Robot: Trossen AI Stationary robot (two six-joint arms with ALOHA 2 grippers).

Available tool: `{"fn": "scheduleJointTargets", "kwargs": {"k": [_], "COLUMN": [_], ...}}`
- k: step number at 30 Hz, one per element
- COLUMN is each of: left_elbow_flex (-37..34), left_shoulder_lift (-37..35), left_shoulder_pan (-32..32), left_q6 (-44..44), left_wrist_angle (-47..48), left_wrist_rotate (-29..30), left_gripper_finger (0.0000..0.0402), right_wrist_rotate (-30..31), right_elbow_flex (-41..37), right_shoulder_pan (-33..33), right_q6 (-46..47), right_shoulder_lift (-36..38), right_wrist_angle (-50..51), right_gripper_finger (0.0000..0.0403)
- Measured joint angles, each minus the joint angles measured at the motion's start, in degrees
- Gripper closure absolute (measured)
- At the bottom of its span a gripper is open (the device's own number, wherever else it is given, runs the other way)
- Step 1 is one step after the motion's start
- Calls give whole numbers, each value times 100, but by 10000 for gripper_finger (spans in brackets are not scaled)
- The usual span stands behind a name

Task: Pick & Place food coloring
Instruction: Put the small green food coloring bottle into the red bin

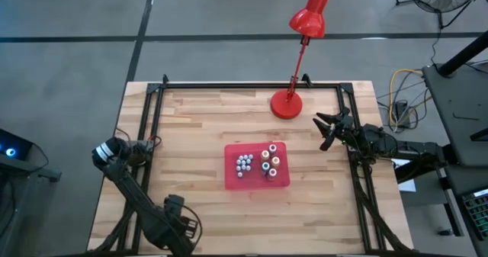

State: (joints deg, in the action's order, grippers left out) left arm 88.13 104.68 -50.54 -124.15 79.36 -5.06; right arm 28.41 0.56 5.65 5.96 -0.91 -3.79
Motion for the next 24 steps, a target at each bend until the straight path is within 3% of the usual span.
{"fn": "scheduleJointTargets", "kwargs": {"k": [8,24], "left_elbow_flex": [-890,-1857], "left_shoulder_lift": [7,7], "left_shoulder_pan": [-143,-204], "left_q6": [-316,-322], "left_wrist_angle": [-1385,-2565], "left_wrist_rotate": [-46,-149], "left_gripper_finger": [191,191], "right_wrist_rotate": [1,2], "right_elbow_flex": [0,0], "right_shoulder_pan": [-1,0], "right_q6": [-1,-1], "right_shoulder_lift": [0,0], "right_wrist_angle": [0,1], "right_gripper_finger": [275,275]}}
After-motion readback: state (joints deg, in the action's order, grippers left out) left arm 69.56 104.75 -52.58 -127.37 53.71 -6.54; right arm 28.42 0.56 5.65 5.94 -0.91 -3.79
